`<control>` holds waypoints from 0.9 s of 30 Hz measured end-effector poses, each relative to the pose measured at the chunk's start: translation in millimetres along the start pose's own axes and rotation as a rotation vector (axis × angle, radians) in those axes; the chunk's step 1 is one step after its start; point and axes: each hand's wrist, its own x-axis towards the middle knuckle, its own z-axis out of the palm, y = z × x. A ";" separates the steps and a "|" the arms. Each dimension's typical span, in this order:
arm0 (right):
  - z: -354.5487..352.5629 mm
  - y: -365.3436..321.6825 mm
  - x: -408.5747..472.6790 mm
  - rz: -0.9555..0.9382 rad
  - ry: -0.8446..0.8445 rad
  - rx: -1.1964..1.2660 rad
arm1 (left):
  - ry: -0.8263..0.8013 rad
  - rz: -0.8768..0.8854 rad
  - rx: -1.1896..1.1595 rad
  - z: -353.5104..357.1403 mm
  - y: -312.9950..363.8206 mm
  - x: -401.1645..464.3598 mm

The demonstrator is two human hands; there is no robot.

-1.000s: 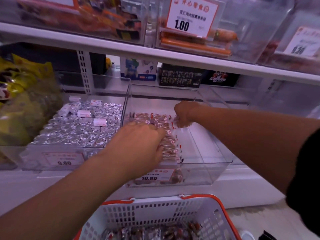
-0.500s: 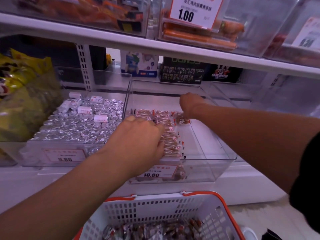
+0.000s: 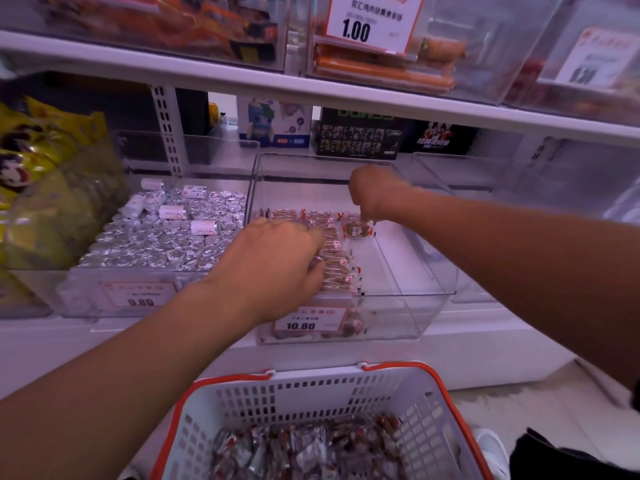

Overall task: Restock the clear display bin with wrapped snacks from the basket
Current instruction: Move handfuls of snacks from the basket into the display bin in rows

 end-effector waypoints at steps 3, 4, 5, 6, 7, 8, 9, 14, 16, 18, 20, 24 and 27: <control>-27.7 -8.6 -48.7 -0.014 0.140 0.095 | 0.082 0.091 -0.056 -10.4 3.8 -6.2; -34.3 -10.4 -75.0 -0.011 0.209 0.153 | 0.117 0.155 -0.073 -14.5 6.5 -10.3; -35.8 -10.1 -105.2 -0.012 0.273 0.230 | 0.147 0.223 -0.093 -17.2 9.6 -15.6; -32.0 -8.2 -136.9 -0.027 0.313 0.330 | 0.146 0.282 -0.106 -18.5 13.1 -22.2; -21.1 -6.5 -169.4 -0.048 0.305 0.445 | 0.105 0.330 -0.106 -14.4 18.3 -31.1; -3.6 -7.5 -197.6 -0.062 0.240 0.556 | 0.023 0.359 -0.095 -3.5 25.3 -42.4; 19.9 -11.9 -218.7 -0.068 0.115 0.647 | -0.113 0.364 -0.079 12.6 33.2 -55.1; 180.6 -84.3 -249.4 -0.145 -0.704 0.629 | -1.056 0.039 -0.030 104.2 57.6 -135.9; 244.6 -106.9 -267.0 -0.099 -0.887 0.568 | -1.283 -0.070 -0.057 142.1 53.4 -167.0; 294.8 -117.5 -290.7 -0.044 -0.941 0.522 | -1.369 -0.244 -0.151 172.5 54.0 -196.8; 325.8 -122.5 -310.7 0.060 -1.002 0.656 | -1.389 -0.531 -0.325 199.8 62.7 -225.8; 361.1 -126.1 -319.6 0.376 -0.995 0.923 | -1.232 -1.129 -0.630 254.2 92.0 -265.5; 383.1 -135.5 -312.4 0.625 -1.025 1.074 | -1.073 -1.431 -0.719 287.9 108.0 -276.7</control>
